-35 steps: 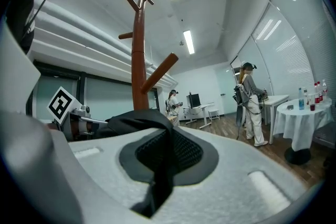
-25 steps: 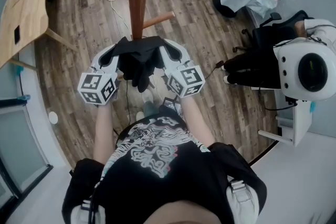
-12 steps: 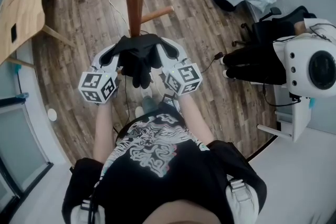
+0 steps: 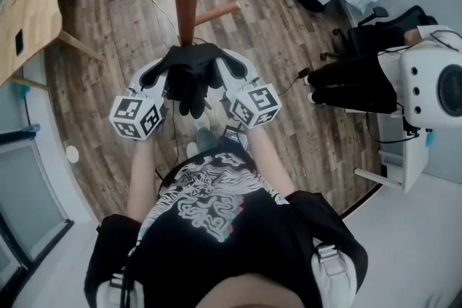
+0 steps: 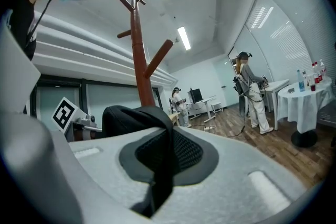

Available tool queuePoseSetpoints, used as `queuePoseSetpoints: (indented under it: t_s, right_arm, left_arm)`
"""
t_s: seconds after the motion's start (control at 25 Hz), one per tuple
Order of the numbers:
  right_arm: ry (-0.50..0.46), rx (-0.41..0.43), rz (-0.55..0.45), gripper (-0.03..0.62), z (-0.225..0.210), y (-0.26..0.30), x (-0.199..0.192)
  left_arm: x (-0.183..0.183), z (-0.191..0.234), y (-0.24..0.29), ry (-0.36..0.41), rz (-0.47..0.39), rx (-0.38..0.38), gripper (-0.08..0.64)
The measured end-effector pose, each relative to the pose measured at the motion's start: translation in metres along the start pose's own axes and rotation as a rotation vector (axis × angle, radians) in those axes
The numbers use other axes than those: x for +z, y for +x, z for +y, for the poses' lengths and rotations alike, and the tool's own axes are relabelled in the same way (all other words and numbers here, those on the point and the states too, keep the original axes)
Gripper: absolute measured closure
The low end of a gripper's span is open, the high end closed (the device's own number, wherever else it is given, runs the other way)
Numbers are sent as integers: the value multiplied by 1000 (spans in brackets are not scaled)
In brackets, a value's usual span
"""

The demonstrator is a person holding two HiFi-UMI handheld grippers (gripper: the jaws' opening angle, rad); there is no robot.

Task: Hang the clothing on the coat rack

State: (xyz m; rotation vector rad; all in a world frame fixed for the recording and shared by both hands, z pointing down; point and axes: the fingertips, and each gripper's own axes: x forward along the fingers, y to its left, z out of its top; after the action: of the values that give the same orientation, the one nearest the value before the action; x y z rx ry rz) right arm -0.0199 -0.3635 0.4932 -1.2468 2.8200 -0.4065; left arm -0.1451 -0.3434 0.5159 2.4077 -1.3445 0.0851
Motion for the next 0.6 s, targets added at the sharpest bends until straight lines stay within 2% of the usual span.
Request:
queuePoseSetpoints:
  t_s: [0.6]
  right_arm:
    - [19,7,15,552,5,-7,-4]
  left_arm:
    - [-1,-8,-6,17,6,3,552]
